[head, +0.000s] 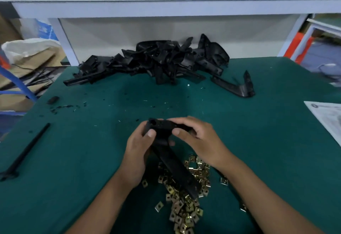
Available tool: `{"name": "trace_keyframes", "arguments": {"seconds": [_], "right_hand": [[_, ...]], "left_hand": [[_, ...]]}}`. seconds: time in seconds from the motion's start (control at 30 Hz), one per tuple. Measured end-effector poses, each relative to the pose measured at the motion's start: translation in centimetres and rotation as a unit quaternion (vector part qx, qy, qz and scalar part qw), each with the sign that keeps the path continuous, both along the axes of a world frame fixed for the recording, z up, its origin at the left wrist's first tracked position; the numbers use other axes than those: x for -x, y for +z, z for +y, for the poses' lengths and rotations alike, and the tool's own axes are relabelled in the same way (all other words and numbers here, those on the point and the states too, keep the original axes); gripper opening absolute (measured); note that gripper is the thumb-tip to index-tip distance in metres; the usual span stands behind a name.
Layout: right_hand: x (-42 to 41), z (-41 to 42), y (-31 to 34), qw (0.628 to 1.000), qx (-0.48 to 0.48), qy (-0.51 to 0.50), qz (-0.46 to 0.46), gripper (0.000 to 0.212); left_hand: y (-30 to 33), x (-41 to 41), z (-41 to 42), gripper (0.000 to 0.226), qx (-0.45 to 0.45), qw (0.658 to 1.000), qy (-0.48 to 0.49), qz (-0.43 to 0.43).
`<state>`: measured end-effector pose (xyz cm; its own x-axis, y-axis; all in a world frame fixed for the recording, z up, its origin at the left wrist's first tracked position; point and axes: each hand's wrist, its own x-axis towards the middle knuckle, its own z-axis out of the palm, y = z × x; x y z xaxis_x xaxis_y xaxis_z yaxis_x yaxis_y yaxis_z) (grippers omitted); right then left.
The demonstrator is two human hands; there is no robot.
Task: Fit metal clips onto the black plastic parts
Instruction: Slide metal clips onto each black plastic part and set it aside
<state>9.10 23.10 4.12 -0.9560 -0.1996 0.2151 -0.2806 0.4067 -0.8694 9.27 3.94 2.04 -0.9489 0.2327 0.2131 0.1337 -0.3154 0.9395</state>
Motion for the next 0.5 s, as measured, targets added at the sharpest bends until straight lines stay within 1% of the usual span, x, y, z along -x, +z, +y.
{"name": "trace_keyframes", "arguments": {"seconds": [0.07, 0.1, 0.13, 0.17, 0.2, 0.27, 0.3, 0.37, 0.43, 0.5], "right_hand": [[-0.1, 0.0, -0.1, 1.000, -0.003, 0.015, 0.005, 0.034], [-0.2, 0.0, -0.1, 1.000, 0.007, 0.017, 0.000, 0.034], [-0.1, -0.1, 0.0, 0.999, 0.033, 0.015, -0.013, 0.033], [-0.1, 0.0, 0.1, 0.995, 0.088, 0.014, -0.038, 0.032], [0.1, 0.1, 0.3, 0.984, 0.166, 0.017, -0.069, 0.031], [0.4, 0.5, 0.4, 0.932, 0.333, 0.026, -0.142, 0.032], [0.7, 0.8, 0.4, 0.909, 0.378, 0.026, -0.176, 0.037], [1.0, 1.5, 0.2, 0.879, 0.416, 0.032, -0.230, 0.047], [1.2, 1.9, 0.1, 0.860, 0.441, 0.044, -0.253, 0.046], [1.3, 2.0, 0.0, 0.852, 0.452, 0.049, -0.260, 0.042]], "left_hand": [[0.0, 0.0, 0.1, 0.034, 0.008, 1.000, 0.008, -0.001], [-0.1, 0.0, 0.2, 0.030, 0.004, 1.000, 0.009, -0.003], [-0.3, 0.0, 0.2, 0.029, -0.003, 1.000, 0.008, -0.008], [-0.4, 0.0, 0.3, 0.031, -0.009, 1.000, 0.008, -0.014], [-0.5, 0.2, 0.3, 0.033, -0.011, 1.000, 0.008, -0.019], [-0.7, 0.4, 0.3, 0.034, -0.006, 1.000, 0.005, -0.029], [-0.9, 0.5, 0.3, 0.034, -0.003, 1.000, -0.002, -0.031], [-1.2, 0.6, 0.2, 0.035, -0.007, 0.999, -0.024, -0.037], [-1.3, 0.6, 0.2, 0.037, -0.020, 0.998, -0.039, -0.050], [-1.3, 0.6, 0.4, 0.040, -0.037, 0.997, -0.038, -0.060]]}}
